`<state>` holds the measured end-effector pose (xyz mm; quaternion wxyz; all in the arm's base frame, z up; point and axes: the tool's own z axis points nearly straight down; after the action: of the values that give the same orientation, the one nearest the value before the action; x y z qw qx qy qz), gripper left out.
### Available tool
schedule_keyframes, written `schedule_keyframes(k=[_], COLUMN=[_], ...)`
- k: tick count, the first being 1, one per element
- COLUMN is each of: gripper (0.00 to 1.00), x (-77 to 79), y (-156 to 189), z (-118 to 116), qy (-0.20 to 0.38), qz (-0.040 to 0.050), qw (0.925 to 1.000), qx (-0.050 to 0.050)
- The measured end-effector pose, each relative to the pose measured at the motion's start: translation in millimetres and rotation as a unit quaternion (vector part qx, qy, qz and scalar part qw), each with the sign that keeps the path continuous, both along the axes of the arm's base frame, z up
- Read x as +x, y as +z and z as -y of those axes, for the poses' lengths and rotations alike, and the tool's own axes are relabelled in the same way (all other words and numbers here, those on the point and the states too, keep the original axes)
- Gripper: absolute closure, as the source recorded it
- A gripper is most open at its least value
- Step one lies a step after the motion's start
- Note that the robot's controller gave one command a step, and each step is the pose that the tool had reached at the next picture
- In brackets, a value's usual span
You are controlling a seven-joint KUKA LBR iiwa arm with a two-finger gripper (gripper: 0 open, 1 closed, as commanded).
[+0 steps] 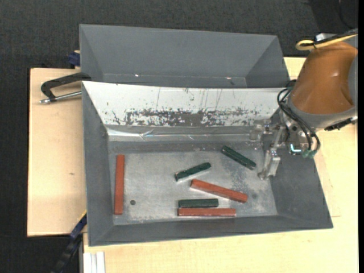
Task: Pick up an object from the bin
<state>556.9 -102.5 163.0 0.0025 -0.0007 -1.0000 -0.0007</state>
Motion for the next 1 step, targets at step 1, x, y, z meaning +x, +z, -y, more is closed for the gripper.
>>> schedule_keyframes(k=[1], gripper=[0.0], x=[1.9], y=[3.7], z=[-0.4], qy=[0.001], qz=[0.0037], qw=[1.0], qx=[-0.001])
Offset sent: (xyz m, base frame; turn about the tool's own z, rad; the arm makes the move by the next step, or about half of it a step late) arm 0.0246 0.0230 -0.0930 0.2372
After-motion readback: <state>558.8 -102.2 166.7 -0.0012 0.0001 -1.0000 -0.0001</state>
